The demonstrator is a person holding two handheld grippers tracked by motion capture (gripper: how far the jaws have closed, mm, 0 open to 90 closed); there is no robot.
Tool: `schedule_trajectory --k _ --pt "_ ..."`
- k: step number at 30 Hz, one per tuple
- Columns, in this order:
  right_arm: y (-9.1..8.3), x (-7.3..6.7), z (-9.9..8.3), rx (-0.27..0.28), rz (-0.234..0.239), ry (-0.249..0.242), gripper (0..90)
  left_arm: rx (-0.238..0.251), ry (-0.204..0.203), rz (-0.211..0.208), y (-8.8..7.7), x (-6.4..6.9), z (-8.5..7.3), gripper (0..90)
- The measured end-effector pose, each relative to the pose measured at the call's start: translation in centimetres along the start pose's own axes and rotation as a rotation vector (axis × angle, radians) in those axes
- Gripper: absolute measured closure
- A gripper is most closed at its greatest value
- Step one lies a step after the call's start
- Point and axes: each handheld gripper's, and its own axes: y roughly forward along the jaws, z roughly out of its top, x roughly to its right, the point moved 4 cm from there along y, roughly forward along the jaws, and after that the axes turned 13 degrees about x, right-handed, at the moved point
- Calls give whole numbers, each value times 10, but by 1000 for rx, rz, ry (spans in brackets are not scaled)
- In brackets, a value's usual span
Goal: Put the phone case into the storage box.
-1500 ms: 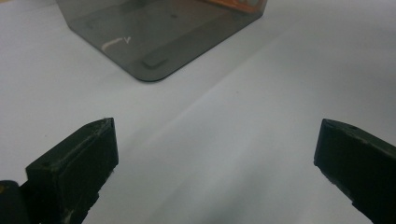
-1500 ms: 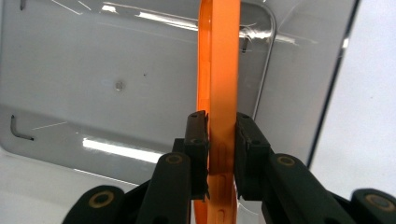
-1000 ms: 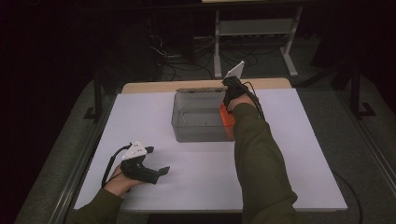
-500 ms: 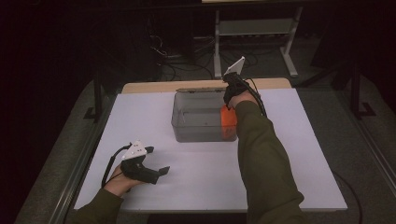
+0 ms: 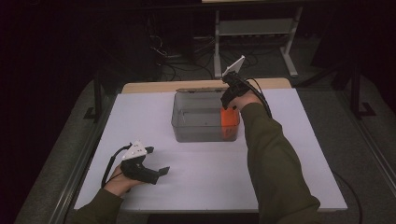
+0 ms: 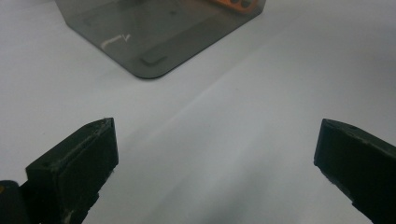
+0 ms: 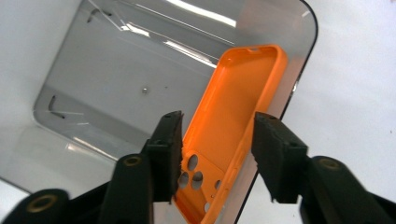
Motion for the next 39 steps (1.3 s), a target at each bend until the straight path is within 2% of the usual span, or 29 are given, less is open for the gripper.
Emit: schedule_trajectory --k 5,15,21,27,32,39 --pt "-3 -1 -3 32 17 -46 452 -2 0 -1 0 0 -1 0" --pt "-9 1 -7 97 44 -110 260 -9 0 -1 1 0 -1 0" --pt "-6 -2 -12 142 85 -161 129 -7 1 0 1 -1 -1 0" --pt "-5 -4 -16 189 104 -202 8 -6 0 -3 0 0 -1 0" --pt "-10 -3 -19 269 129 -217 0 -6 -3 -2 0 -1 -1 0" --pt "-13 3 -26 330 156 -226 0 -8 0 -3 0 -1 -2 0"
